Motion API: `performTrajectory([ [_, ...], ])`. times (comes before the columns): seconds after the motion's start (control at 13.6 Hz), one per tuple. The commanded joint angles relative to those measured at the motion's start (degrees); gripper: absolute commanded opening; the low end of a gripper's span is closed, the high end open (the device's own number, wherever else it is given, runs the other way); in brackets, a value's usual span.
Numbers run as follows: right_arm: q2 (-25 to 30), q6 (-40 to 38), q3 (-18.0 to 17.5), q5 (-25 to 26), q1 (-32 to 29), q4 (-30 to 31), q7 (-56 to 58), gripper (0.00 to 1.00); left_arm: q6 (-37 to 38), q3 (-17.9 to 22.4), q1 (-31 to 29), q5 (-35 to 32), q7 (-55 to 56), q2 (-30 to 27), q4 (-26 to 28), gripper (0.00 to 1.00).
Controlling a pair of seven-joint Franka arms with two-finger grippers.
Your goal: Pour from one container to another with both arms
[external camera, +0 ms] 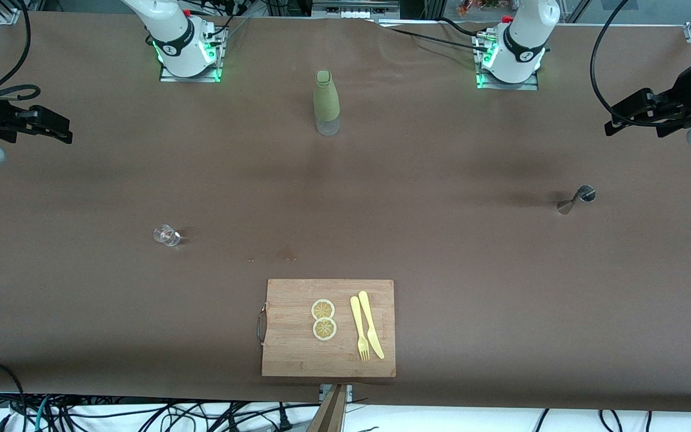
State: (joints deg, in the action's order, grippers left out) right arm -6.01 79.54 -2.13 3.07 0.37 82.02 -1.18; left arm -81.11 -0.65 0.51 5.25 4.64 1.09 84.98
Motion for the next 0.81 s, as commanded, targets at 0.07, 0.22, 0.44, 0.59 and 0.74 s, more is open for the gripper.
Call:
performTrajectory([
  [0.07, -0.1, 0.0, -0.2, 0.8, -0.2, -0.6, 0.3, 1.00, 0.4, -0.3, -1.5, 2.8, -0.7, 0.3, -0.9, 1.00],
  [0.22, -0.1, 0.0, -0.2, 0.8, -0.2, -0.6, 0.3, 1.00, 0.5, -0.3, -1.7, 3.5, -0.7, 0.3, -1.0, 1.00],
  [0.44, -0.1, 0.0, -0.2, 0.8, -0.3, -0.6, 0.4, 1.00, 0.4, -0.3, -1.7, 3.2, -0.6, 0.5, -1.1, 1.00],
  [0.59, -0.1, 0.0, -0.2, 0.8, -0.3, -0.6, 0.4, 1.00, 0.4, -0.3, -1.6, 2.9, -0.4, 0.5, -1.0, 1.00],
  [0.74, -0.1, 0.0, -0.2, 0.8, -0.3, -0.6, 0.4, 1.00, 0.7, -0.4, -1.6, 2.3, -0.4, 0.5, -1.0, 1.00],
])
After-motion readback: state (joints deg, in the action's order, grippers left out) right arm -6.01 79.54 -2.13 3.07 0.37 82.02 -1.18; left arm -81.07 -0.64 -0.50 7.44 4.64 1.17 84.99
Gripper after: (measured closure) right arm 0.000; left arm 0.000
